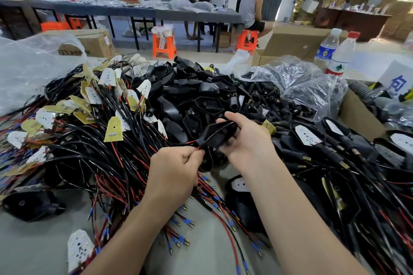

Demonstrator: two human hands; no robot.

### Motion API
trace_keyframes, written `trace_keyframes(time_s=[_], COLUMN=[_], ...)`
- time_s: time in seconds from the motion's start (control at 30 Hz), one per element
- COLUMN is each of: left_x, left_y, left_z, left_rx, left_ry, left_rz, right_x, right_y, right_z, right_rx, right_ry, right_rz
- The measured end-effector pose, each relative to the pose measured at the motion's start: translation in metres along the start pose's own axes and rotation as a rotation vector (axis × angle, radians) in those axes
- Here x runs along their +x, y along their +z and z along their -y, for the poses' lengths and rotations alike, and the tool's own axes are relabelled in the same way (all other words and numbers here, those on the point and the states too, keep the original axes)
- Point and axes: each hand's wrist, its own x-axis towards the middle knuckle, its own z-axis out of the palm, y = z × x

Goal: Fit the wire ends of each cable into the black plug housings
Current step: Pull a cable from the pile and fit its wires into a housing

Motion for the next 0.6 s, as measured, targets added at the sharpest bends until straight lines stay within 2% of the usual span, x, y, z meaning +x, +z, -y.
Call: trace_keyframes(time_s=[0.1,0.2,0.3,0.43,0.6], left_x=[0.001,0.0,0.001,0.008,0.01], left_y=[0.0,0.0,0.0,0.0,0.001], left_z=[0.0,0.0,-0.002,-0.006,-0.01], left_rx=[-0.043,-0.096,-0.137,-0.41,-0.689], left_ry=[-0.026,-0.028,-0.041,-0.201,-0.345], left_rz=[0.031,0.079,0.057,0.1,0.212], right_x=[0.004,0.004,0.002,-0.003,-0.012], right_y=[0.0,-0.002,-0.003,-0.001,0.012], right_z=[0.007,0.008,0.01,0.006,0.0], right_rx=[-0.057,-0.18,-0.26,-0.322,-0.365], right_ry=[-0.074,-0.107,-0.099,-0.047,-0.096], right_rz=[-0.01,0.134,0.291,0.416,0.513])
